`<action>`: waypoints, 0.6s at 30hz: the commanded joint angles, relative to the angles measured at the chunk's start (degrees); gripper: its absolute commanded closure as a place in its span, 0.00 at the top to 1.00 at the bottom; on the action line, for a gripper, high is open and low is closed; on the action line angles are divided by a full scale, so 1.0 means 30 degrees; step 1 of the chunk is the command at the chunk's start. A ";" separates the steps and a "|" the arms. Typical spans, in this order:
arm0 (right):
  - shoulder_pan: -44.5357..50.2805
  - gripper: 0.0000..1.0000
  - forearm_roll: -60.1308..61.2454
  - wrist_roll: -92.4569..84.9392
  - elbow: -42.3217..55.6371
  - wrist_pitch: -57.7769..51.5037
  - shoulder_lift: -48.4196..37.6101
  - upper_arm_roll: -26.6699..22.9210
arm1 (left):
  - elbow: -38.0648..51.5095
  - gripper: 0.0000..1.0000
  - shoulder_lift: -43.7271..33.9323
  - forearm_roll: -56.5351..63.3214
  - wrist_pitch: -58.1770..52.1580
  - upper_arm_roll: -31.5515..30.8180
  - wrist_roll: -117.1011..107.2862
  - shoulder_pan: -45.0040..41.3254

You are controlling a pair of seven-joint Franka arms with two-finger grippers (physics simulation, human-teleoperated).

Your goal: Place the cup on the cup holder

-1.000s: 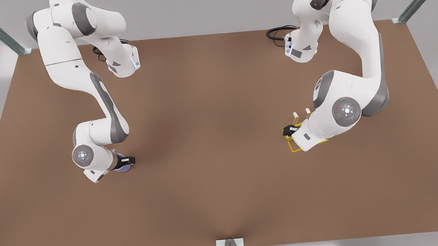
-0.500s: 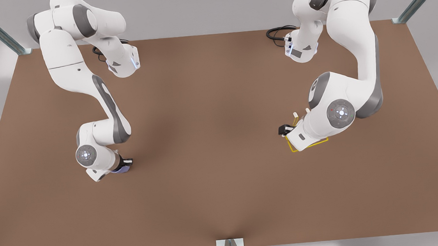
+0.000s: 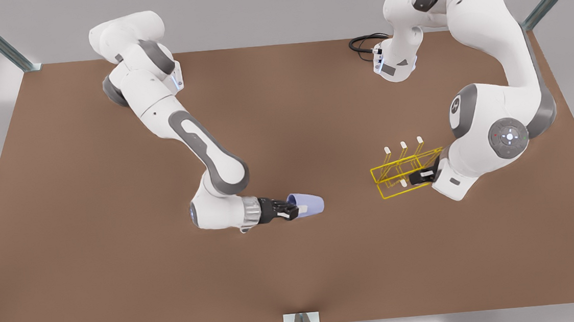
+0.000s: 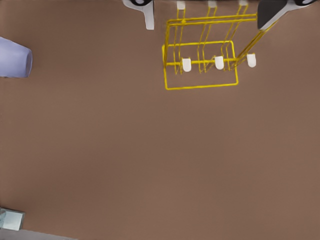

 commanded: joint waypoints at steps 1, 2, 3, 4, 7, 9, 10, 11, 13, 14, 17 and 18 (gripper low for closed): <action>0.0548 0.21 0.1894 0.6937 0.0392 0.0684 0.0717 -0.0119 | 0.0258 1.00 0.0059 -0.0112 0.0949 -0.0291 -2.3306 -0.0567; 0.0577 0.21 0.1806 0.6908 0.0099 0.0684 0.1214 -0.0178 | 0.0288 1.00 0.0030 -0.0697 0.1653 -0.0993 -2.6212 -0.0567; 0.0606 0.21 0.1806 0.6908 -0.0252 0.0713 0.1596 -0.0178 | 0.0259 1.00 0.0088 -0.0727 0.1918 -0.1726 -2.7559 -0.0567; 0.0606 0.21 0.1806 0.6937 -0.0751 0.0655 0.1596 -0.0763 | 0.0258 1.00 0.0439 -0.0698 0.2065 -0.2255 -2.8673 -0.0742; 0.0665 0.21 0.1835 0.7229 -0.1249 0.0654 0.2240 -0.1379 | 0.0258 1.00 0.1844 -0.0492 0.3207 -0.2225 -3.1604 -0.2090; 0.0665 0.21 0.1806 0.7464 -0.1103 0.0684 0.2504 -0.1467 | 0.0258 1.00 0.2110 -0.0289 0.4027 -0.2167 -3.3390 -0.2412; 0.0665 0.27 0.1806 0.7523 -0.1073 0.0684 0.2563 -0.1467 | 0.0258 1.00 0.2314 0.0854 0.4350 -0.2196 -3.4592 -0.2822; 0.0636 0.87 0.1398 0.8664 -0.1073 0.0625 0.2446 -0.1846 | 0.0258 1.00 0.2490 0.1352 0.4350 -0.2167 -3.5558 -0.3174; 0.0431 1.00 -0.1413 0.8900 -0.1073 0.0245 0.2212 -0.1935 | 0.0288 1.00 0.2783 0.2466 0.4671 -0.2137 -3.9335 -0.3321; 0.0285 1.00 -0.3378 0.8696 -0.1073 0.0244 0.2094 -0.2199 | 0.0258 1.00 0.2988 0.2466 0.5111 -0.2108 -4.0920 -0.3292; -0.2204 1.00 -0.8767 0.4743 -0.1542 -0.1423 0.1187 -0.2228 | 0.0258 1.00 0.3750 0.2583 0.5785 -0.2108 -4.3089 -0.4346; -0.2995 1.00 -1.0699 0.3365 -0.1542 -0.2948 0.0601 -0.2316 | 0.0258 1.00 0.3926 0.2525 0.6195 -0.2166 -4.3704 -0.4464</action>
